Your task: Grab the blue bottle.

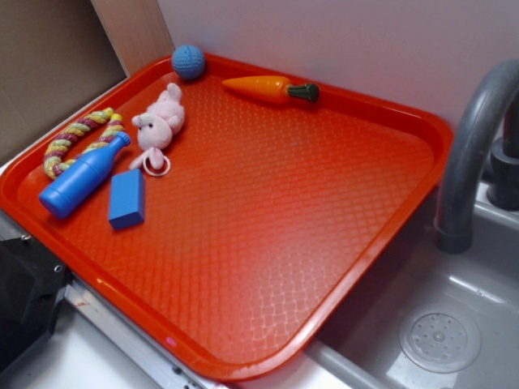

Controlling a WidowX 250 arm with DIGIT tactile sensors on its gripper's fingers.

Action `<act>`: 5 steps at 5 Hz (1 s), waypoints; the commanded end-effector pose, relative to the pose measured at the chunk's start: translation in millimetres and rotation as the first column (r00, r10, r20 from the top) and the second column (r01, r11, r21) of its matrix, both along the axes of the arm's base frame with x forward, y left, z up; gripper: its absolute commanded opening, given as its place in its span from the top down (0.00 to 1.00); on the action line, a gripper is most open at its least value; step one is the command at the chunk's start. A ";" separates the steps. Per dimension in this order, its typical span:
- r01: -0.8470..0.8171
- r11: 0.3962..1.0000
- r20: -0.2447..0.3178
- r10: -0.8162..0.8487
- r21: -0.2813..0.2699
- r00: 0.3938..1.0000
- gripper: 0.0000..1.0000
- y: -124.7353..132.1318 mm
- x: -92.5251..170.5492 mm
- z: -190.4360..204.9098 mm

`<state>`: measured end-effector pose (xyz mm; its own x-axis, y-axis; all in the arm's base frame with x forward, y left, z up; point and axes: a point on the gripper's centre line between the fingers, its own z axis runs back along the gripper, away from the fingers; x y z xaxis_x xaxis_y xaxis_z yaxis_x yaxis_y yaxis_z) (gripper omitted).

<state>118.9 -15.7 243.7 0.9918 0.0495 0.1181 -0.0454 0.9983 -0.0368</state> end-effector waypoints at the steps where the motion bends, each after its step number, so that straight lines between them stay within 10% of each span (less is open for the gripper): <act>1: 0.000 1.000 0.000 0.000 0.000 1.000 0.00 0.0 0.0 0.0; 5: -0.112 0.990 -0.060 0.117 0.082 0.991 0.00 87.8 20.1 -128.9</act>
<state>139.7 63.7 108.0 0.9900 0.1372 0.0337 -0.1386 0.9895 0.0413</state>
